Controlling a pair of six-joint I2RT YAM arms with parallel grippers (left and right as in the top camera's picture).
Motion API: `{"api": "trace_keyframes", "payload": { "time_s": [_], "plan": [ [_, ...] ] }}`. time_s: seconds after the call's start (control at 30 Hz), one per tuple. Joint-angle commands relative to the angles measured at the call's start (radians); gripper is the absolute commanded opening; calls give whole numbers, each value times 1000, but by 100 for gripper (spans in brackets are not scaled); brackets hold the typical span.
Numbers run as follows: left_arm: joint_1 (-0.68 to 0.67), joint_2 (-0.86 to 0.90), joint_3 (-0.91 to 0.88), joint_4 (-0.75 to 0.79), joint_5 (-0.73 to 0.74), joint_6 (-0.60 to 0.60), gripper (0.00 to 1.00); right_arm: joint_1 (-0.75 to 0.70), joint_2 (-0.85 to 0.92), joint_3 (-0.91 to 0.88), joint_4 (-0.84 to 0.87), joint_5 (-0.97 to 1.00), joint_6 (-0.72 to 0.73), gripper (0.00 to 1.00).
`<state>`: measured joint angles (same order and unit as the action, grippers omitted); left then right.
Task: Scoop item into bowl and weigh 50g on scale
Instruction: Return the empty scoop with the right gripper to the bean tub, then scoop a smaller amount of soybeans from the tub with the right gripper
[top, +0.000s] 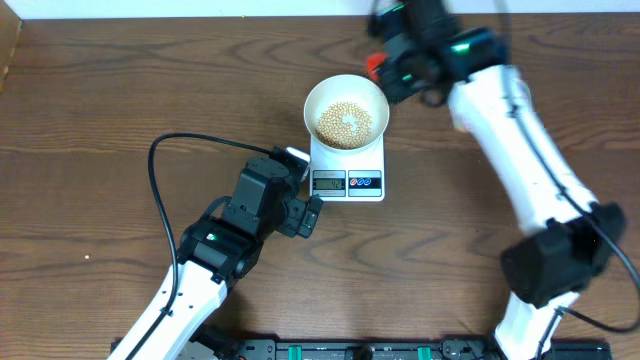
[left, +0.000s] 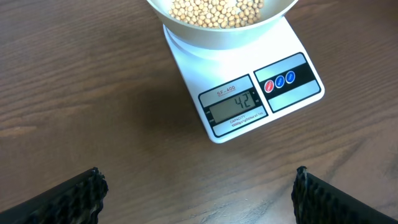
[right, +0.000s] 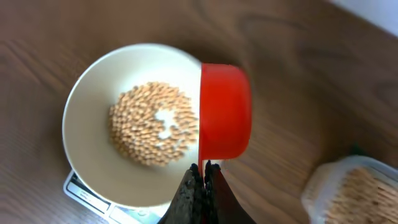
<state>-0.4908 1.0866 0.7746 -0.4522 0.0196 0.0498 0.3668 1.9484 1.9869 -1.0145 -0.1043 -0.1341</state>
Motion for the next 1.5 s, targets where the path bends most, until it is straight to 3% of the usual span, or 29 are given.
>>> {"api": "trace_keyframes", "payload": {
  "time_s": [0.0, 0.3, 0.6, 0.93, 1.47],
  "plan": [
    [4, 4, 11, -3, -5, 6, 97, -107, -101, 35, -5, -160, 29, 1],
    [4, 4, 11, -3, -5, 6, 97, -340, -151, 34, -84, -220, 34, 1],
    [4, 4, 11, -3, -5, 6, 97, -465, -114, 18, -143, -165, 44, 1],
    [4, 4, 11, -3, -5, 6, 97, -477, 32, 13, -164, 5, 60, 1],
    [4, 4, 11, -3, -5, 6, 97, -473, 231, 13, -169, 61, 70, 1]
  ]
}}
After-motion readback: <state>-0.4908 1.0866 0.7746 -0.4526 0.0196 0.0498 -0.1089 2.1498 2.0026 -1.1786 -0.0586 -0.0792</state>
